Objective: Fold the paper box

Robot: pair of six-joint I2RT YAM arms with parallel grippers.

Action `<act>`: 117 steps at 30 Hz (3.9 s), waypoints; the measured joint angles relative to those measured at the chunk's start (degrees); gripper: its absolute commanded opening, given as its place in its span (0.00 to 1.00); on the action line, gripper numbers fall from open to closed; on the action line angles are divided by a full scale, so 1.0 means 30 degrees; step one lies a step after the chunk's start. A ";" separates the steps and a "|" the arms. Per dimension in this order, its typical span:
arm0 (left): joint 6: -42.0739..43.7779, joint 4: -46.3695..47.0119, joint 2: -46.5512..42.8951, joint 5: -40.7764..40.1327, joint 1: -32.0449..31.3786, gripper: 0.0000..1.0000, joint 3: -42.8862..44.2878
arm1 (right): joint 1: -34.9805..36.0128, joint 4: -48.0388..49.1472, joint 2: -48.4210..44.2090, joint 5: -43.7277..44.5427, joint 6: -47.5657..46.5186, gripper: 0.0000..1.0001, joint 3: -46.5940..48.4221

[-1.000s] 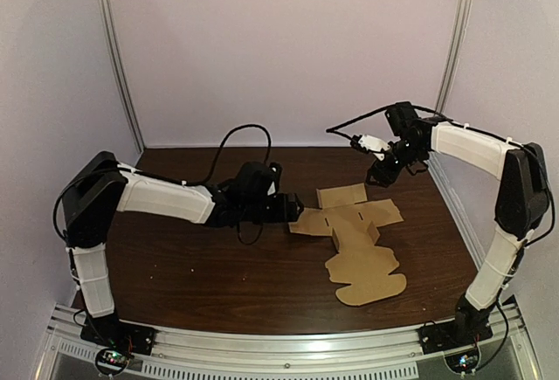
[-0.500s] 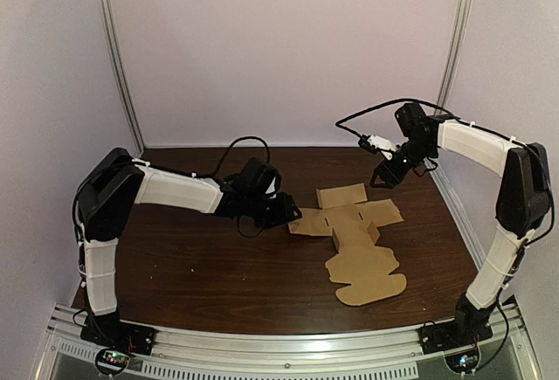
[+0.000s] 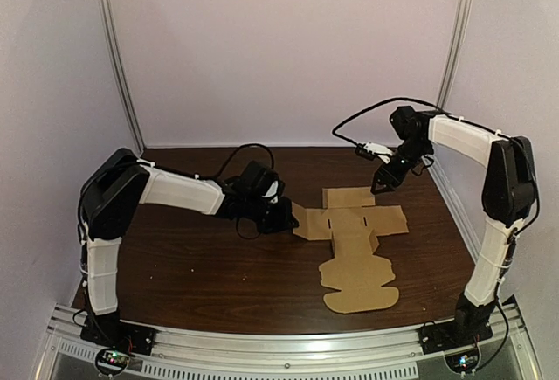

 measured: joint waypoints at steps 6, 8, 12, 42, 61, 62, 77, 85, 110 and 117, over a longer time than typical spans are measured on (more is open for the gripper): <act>0.2477 -0.0678 -0.0255 0.1056 0.0182 0.00 -0.0007 | -0.0007 -0.2565 0.0743 -0.1027 -0.1268 0.51 0.2222; 0.4029 -0.1880 -0.0692 0.1078 0.0197 0.00 0.0000 | 0.0000 -0.3461 0.0984 -0.1464 -0.1566 0.51 0.2973; 0.6768 -0.3927 -0.1821 0.0743 0.0197 0.00 0.0087 | 0.0000 -0.4983 0.1392 -0.2273 -0.1741 0.53 0.3854; 0.9923 -0.4707 -0.3665 -0.0947 0.0197 0.00 -0.0976 | 0.0313 -0.6885 0.4707 -0.5093 -0.0226 0.32 0.4561; 0.9930 -0.4211 -0.3701 -0.1151 0.0175 0.00 -0.1333 | 0.1792 -0.6885 0.6572 -0.5013 -0.0503 0.18 0.6601; 0.9930 -0.4211 -0.3701 -0.1151 0.0175 0.00 -0.1333 | 0.1792 -0.6885 0.6572 -0.4925 -0.0525 0.18 0.6601; 0.9930 -0.4189 -0.3701 -0.1246 0.0175 0.00 -0.1370 | 0.1792 -0.6885 0.6564 -0.4707 -0.0648 0.14 0.6601; 0.9930 -0.4065 -0.3701 -0.1333 0.0175 0.00 -0.1494 | 0.1676 -0.6885 0.6564 -0.4677 -0.0663 0.12 0.6601; 0.9908 -0.3876 -0.3701 -0.1523 0.0175 0.00 -0.1596 | 0.1625 -0.6885 0.6557 -0.4393 -0.1005 0.06 0.6601; 0.9857 -0.3781 -0.3701 -0.1581 0.0168 0.00 -0.1596 | 0.1617 -0.6951 0.6557 -0.4422 -0.1129 0.00 0.6601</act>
